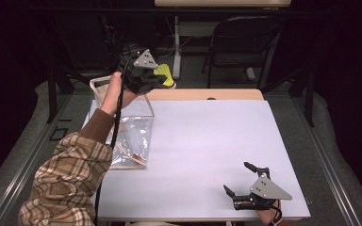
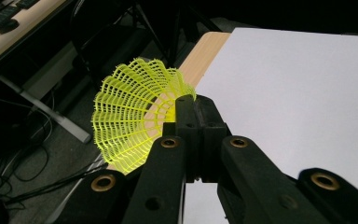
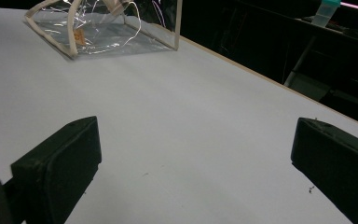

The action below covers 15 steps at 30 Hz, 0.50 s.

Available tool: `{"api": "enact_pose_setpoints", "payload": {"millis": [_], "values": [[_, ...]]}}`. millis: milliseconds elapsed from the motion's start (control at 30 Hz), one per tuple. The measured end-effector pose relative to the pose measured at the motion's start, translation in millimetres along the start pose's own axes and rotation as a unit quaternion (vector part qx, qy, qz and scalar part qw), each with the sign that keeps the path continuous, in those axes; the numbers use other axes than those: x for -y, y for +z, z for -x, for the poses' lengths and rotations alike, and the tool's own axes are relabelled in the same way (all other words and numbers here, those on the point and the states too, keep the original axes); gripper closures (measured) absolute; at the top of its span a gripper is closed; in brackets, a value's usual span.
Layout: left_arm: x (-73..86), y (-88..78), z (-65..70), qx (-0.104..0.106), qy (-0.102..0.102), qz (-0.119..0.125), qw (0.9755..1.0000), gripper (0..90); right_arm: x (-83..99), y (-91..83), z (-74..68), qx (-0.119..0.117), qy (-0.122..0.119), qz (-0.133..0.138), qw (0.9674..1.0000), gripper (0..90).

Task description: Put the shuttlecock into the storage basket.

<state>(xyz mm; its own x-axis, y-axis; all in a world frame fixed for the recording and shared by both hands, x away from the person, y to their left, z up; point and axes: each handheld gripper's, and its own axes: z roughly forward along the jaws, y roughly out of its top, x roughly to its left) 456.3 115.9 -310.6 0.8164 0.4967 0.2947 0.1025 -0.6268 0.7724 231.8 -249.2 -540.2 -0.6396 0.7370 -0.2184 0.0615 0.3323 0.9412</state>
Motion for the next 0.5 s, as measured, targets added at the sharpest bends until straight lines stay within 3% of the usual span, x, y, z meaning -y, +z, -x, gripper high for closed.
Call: {"api": "enact_pose_setpoints", "payload": {"millis": [500], "values": [[7.3, -11.7, -12.1, -0.019, -0.014, 0.002, 0.9997, 90.0, -0.1, 0.1, -0.2, 0.0, 0.0, -0.001, 1.0, 1.2]]}}
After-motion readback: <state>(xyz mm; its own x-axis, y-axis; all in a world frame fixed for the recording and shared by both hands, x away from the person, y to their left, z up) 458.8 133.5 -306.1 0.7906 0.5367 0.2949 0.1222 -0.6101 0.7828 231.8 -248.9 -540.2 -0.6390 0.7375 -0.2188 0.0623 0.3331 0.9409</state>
